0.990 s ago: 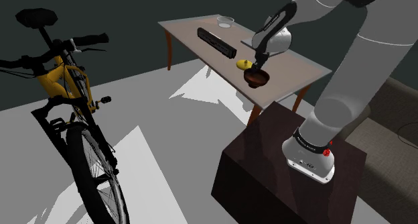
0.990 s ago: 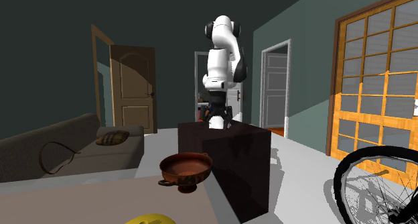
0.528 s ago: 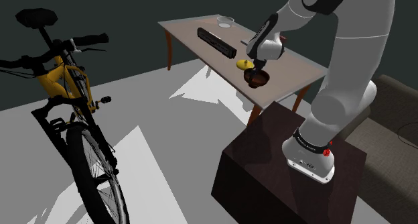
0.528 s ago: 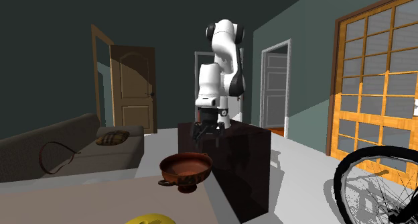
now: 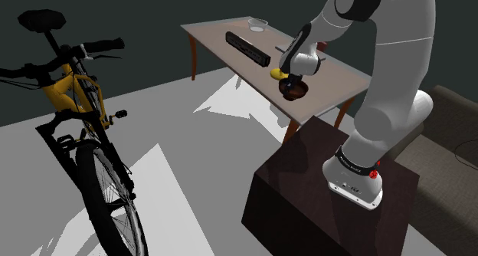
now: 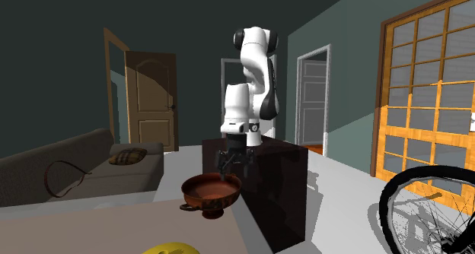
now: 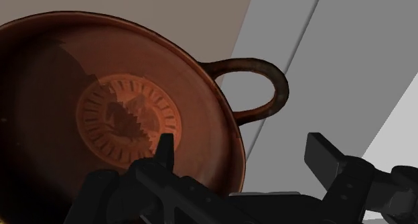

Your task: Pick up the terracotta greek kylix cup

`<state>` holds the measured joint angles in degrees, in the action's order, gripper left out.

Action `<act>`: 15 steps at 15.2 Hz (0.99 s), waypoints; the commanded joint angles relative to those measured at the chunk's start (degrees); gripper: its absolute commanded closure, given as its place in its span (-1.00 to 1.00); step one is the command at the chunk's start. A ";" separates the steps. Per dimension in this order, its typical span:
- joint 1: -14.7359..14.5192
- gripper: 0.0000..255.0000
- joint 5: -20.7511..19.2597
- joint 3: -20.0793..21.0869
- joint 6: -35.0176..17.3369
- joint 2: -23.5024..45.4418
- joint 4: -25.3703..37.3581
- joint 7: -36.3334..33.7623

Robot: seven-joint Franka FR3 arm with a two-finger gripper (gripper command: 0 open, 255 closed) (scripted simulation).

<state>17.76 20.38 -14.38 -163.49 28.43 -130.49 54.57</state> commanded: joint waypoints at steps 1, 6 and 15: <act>0.11 1.00 0.15 0.18 -0.26 0.21 0.00 0.09; 0.08 1.00 0.13 0.15 -0.21 0.18 0.00 0.06; -1.86 1.00 -2.00 -2.33 2.64 -3.45 -0.87 -1.55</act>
<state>16.27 18.84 -16.20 -161.49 25.60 -131.40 53.39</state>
